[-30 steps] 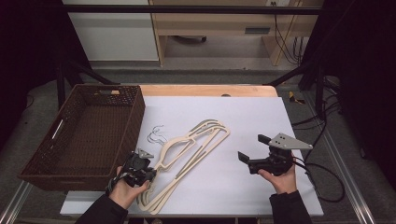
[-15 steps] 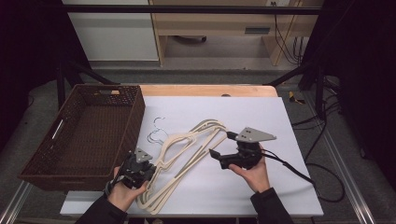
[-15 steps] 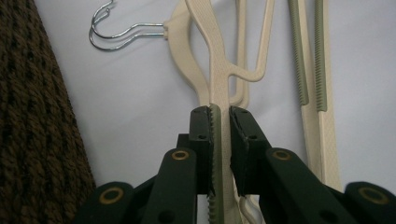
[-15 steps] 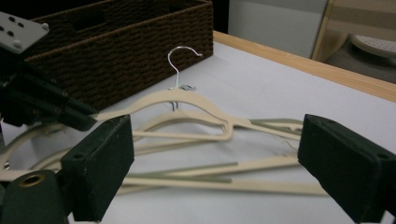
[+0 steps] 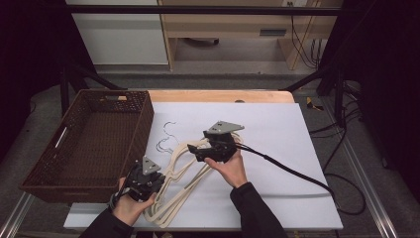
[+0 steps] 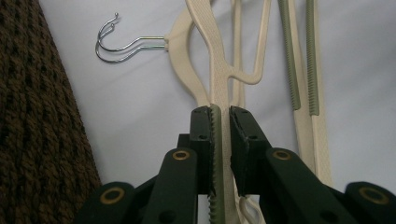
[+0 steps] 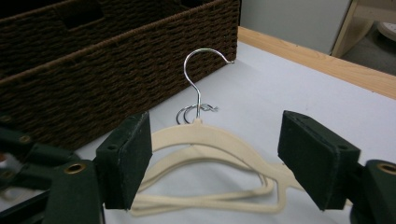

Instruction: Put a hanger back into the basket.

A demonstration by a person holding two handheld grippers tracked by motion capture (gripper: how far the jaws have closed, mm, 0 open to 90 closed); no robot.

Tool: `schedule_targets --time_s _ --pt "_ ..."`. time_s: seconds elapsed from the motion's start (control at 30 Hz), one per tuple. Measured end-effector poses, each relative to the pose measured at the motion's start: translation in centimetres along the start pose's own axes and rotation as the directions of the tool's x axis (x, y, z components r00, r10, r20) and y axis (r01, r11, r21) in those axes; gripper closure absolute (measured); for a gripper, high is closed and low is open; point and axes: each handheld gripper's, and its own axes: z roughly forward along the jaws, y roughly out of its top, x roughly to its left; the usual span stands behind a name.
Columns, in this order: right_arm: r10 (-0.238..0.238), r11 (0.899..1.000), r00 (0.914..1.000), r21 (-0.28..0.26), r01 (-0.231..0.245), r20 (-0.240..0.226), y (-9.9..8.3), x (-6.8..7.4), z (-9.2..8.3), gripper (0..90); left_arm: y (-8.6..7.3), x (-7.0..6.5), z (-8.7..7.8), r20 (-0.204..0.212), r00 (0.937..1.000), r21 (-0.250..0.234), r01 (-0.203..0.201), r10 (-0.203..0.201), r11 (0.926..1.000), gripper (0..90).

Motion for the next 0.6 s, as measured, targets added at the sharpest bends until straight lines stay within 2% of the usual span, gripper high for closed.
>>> schedule_targets --time_s 0.1,0.17,0.27,0.3,0.4,0.5,0.6 --pt "0.002 1.0 1.0 0.016 -0.002 0.009 0.4 0.1 1.7 31.8 0.0 -0.1 -0.2 -0.001 1.0 -0.007 -0.004 0.004 1.0 79.7" --pt "0.005 1.0 0.9998 0.026 -0.005 -0.02 0.6 0.0 2.7 37.4 0.1 -0.1 -0.3 -0.002 1.0 -0.007 -0.007 0.007 1.0 79.7" --pt "0.015 0.999 0.9993 0.038 -0.014 -0.035 0.7 0.0 4.0 42.2 0.1 -0.1 -0.4 -0.017 0.9996 -0.016 -0.021 0.021 0.9997 79.7" --pt "0.022 0.999 0.9987 0.043 -0.02 -0.047 0.8 0.0 4.3 43.5 0.1 -0.1 -0.4 -0.008 0.9999 -0.012 -0.012 0.012 0.9999 79.7" --pt "-0.006 0.996 0.9993 0.087 0.009 -0.038 0.9 0.3 5.3 47.8 0.1 -0.3 -0.5 -0.003 0.9999 -0.014 -0.013 0.013 0.9998 79.7" --pt "-0.007 0.995 0.9992 0.094 0.011 -0.04 0.9 0.4 6.1 54.2 0.1 -0.3 -0.6 -0.016 0.9995 -0.024 -0.026 0.025 0.9994 79.8" --pt "-0.011 0.994 0.9992 0.104 0.015 -0.038 0.9 0.4 6.8 60.7 0.1 -0.5 -0.7 0.001 0.9998 -0.02 -0.018 0.018 0.9996 79.8"
